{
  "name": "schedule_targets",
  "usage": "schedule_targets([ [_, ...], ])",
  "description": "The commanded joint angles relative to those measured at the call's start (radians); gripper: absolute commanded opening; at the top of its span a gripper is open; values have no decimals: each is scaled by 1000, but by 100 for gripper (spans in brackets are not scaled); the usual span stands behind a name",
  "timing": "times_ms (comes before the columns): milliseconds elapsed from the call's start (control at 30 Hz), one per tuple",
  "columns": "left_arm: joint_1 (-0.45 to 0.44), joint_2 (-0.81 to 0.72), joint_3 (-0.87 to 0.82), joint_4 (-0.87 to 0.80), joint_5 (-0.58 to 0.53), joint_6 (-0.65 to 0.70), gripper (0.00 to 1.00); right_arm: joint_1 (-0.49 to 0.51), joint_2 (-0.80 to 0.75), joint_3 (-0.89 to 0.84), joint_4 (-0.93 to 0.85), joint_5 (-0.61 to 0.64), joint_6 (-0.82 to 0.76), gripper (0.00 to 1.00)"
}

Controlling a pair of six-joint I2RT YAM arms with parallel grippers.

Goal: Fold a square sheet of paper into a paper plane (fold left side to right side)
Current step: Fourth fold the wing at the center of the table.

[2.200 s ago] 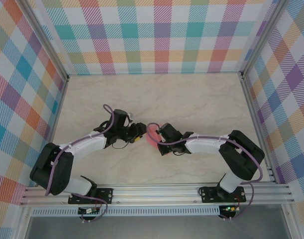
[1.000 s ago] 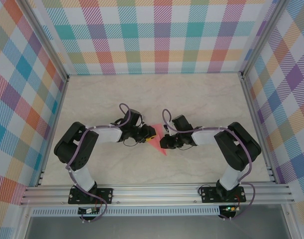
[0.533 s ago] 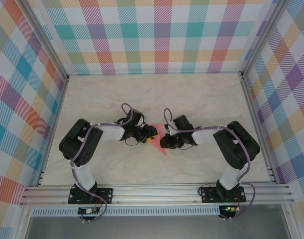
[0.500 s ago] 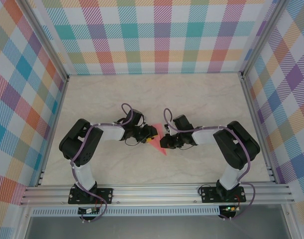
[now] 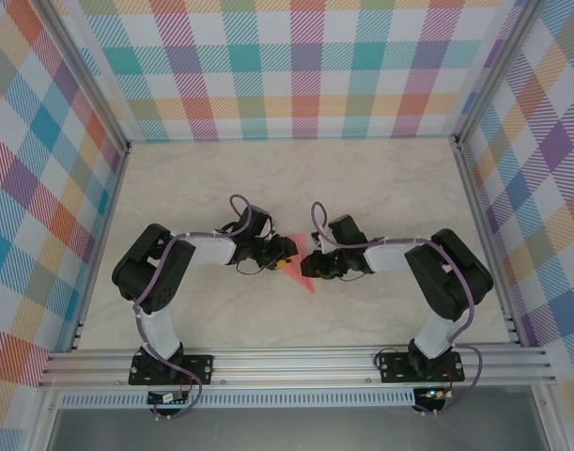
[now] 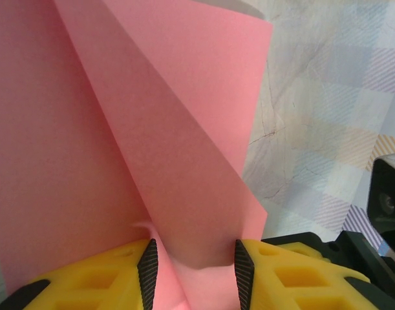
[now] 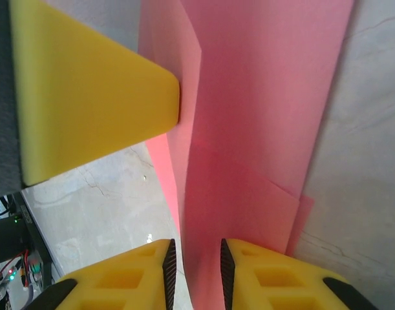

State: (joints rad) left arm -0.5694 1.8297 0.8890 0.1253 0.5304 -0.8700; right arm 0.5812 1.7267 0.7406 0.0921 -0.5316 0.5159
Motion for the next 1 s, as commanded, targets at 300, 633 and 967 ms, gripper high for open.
schedule_targets([
  [300,-17,10,17,-44,-17,22,38,-100,-82,9,22,-99,22,31],
  [633,-17,-1,11,-42,-22,21,38,-116,56,85,98,-222,73,30],
  [967,-17,-6,9,-43,-22,22,38,-95,98,79,101,-223,73,28],
])
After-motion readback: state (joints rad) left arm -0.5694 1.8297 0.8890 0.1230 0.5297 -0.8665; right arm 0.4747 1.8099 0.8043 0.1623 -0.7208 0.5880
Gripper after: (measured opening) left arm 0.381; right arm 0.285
